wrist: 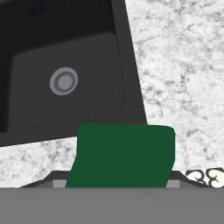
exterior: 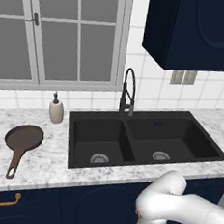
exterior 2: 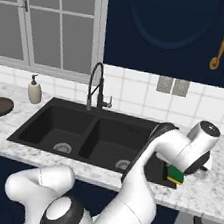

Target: Pick the pan and sponge and place them into the sink. Then turn on the water.

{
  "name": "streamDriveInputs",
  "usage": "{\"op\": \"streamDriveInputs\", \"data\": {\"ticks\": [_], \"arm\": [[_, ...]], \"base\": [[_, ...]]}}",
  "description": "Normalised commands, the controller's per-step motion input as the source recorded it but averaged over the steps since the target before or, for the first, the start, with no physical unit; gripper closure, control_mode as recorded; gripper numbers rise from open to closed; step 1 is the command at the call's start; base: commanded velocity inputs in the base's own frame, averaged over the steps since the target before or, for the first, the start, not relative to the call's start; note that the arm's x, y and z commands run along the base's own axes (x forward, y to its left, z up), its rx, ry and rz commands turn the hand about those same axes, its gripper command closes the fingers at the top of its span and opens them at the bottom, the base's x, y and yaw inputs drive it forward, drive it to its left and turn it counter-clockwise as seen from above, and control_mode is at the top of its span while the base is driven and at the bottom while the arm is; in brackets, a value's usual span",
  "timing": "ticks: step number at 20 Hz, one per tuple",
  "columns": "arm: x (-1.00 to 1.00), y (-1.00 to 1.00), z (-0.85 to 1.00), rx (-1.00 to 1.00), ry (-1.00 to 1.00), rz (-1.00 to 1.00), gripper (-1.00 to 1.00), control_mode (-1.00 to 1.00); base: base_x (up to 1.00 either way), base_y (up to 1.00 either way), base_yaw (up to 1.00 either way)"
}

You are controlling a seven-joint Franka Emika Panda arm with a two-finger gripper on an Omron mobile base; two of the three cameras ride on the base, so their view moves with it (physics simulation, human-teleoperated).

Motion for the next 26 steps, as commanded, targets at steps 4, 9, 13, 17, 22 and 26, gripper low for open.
{"op": "streamDriveInputs", "data": {"ticks": [4,9,13,17,22,26], "arm": [[-0.93,1.00,0.59,-0.06,-0.01,0.00,1.00,-1.00],[-0.41,1.00,0.84,-0.06,0.06,0.03,1.00,-1.00],[-0.35,1.00,0.84,0.00,0.01,0.12,1.00,-1.00],[-0.29,1.00,0.76,0.00,0.00,0.16,1.00,-1.00],[-0.14,1.00,0.34,0.00,0.00,0.09,1.00,-1.00],[0.00,1.00,0.21,0.00,0.00,0.05,1.00,-1.00]], "base": [[0.00,0.00,0.00],[0.00,0.00,0.00],[0.00,0.00,0.00],[0.00,0.00,0.00],[0.00,0.00,0.00],[0.00,0.00,0.00]]}}
